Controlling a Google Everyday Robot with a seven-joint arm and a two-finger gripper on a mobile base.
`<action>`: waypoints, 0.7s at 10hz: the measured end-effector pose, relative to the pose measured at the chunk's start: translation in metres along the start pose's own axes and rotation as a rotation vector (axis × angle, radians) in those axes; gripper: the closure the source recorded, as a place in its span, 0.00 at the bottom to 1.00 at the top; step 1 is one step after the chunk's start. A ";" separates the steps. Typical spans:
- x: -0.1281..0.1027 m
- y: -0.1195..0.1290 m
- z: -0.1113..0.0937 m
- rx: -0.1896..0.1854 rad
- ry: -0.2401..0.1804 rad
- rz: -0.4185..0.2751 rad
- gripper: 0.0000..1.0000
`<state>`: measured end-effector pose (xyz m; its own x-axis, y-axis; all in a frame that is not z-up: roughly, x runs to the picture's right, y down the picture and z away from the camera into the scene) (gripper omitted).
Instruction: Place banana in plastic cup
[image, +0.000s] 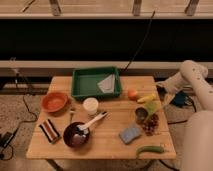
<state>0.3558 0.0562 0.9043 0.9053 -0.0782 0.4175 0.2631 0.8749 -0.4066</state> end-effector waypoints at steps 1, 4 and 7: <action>0.001 0.002 0.004 -0.001 0.010 0.003 0.20; 0.003 0.005 0.013 -0.011 0.020 0.006 0.20; 0.004 0.003 0.021 -0.032 0.017 -0.001 0.20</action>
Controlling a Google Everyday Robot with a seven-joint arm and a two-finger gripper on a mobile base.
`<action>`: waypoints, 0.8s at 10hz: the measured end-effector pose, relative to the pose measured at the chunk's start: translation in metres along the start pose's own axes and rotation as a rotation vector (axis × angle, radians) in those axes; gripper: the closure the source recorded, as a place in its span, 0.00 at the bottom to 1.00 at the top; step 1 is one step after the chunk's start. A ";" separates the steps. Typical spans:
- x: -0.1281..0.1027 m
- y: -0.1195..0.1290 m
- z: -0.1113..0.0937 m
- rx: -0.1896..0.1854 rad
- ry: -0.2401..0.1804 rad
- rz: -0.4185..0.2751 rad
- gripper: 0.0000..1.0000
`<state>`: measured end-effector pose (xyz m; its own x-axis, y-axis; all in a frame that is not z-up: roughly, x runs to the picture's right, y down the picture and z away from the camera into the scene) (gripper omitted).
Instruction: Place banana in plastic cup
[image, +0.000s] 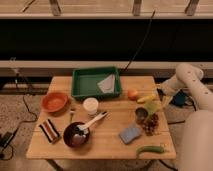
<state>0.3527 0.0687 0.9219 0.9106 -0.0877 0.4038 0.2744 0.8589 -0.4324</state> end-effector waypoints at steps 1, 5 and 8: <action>0.001 0.000 0.002 -0.009 -0.003 -0.002 0.20; 0.001 -0.010 0.005 -0.026 -0.030 -0.011 0.20; -0.003 -0.014 0.008 -0.018 -0.096 0.016 0.20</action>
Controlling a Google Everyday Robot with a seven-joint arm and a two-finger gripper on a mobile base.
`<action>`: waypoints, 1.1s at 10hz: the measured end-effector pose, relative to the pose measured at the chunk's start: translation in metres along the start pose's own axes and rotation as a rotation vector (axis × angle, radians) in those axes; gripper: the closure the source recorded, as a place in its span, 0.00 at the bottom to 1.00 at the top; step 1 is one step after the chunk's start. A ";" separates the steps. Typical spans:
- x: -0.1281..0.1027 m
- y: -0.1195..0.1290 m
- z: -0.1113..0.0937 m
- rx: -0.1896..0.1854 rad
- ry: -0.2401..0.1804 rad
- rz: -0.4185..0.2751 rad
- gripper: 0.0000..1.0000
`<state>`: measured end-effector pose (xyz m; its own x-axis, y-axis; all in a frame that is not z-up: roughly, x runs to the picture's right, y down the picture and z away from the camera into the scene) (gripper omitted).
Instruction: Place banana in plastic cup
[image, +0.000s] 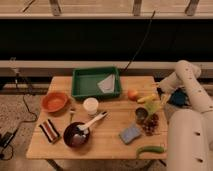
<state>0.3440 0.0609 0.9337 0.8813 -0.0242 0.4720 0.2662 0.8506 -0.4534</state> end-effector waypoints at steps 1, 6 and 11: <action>-0.001 0.000 0.000 0.011 -0.027 0.013 0.20; -0.015 0.012 -0.005 0.075 -0.134 0.063 0.20; -0.020 0.013 0.007 0.099 -0.192 0.129 0.20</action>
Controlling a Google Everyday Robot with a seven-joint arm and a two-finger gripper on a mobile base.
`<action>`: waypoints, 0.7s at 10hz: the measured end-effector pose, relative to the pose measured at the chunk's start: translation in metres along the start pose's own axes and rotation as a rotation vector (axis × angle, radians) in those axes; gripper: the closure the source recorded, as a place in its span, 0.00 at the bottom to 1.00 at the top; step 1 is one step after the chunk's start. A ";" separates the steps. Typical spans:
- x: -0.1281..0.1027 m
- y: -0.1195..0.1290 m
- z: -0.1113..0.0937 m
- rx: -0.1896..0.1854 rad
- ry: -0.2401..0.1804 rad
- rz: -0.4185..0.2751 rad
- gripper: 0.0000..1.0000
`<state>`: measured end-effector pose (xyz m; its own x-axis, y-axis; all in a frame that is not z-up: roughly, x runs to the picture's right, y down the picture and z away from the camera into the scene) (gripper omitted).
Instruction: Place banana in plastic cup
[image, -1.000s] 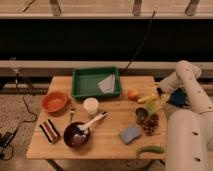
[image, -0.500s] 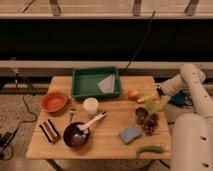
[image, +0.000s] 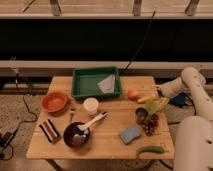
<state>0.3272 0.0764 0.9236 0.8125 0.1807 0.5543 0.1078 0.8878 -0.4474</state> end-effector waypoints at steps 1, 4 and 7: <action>0.002 0.001 0.002 0.002 -0.011 0.021 0.20; 0.007 0.000 0.007 -0.005 -0.010 0.045 0.20; 0.011 0.001 0.008 -0.049 0.024 0.073 0.20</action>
<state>0.3318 0.0830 0.9350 0.8328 0.2331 0.5022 0.0752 0.8510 -0.5197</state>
